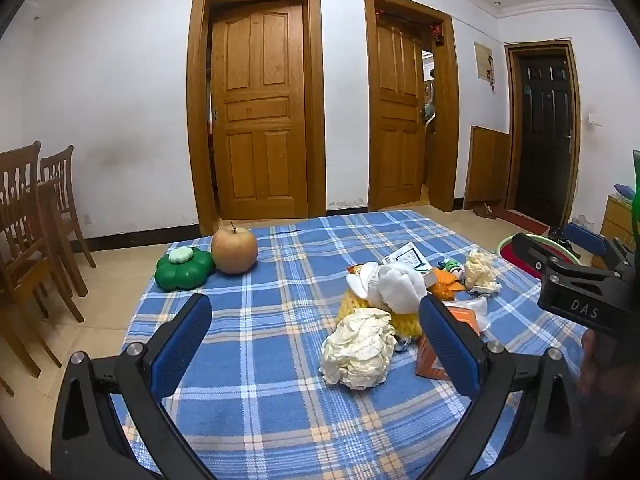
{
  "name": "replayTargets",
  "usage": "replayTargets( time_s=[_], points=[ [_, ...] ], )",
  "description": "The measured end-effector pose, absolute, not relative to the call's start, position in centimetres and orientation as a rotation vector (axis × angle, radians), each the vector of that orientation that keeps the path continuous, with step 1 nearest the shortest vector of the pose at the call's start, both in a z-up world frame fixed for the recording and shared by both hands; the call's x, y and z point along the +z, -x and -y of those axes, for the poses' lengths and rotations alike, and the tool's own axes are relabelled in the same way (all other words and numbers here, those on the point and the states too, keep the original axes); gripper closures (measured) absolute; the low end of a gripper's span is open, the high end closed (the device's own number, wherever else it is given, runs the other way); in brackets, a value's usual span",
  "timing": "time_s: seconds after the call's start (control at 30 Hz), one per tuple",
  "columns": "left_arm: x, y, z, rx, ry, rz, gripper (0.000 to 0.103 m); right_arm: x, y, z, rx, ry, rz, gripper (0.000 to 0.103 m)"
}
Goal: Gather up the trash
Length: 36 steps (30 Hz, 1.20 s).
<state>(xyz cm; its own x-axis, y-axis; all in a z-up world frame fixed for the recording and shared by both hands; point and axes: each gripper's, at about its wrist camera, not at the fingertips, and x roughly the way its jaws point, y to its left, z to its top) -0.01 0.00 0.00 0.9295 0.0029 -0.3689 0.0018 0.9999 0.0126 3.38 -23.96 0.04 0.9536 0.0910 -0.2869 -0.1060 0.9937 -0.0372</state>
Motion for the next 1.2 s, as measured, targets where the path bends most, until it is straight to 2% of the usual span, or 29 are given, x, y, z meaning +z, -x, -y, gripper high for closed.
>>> replayTargets(
  time_s=[1.2],
  points=[
    [-0.04, -0.10, -0.17, -0.006, -0.005, -0.381, 0.001, -0.02, -3.50, 23.81, 0.096, 0.052, -0.291, 0.000]
  ],
)
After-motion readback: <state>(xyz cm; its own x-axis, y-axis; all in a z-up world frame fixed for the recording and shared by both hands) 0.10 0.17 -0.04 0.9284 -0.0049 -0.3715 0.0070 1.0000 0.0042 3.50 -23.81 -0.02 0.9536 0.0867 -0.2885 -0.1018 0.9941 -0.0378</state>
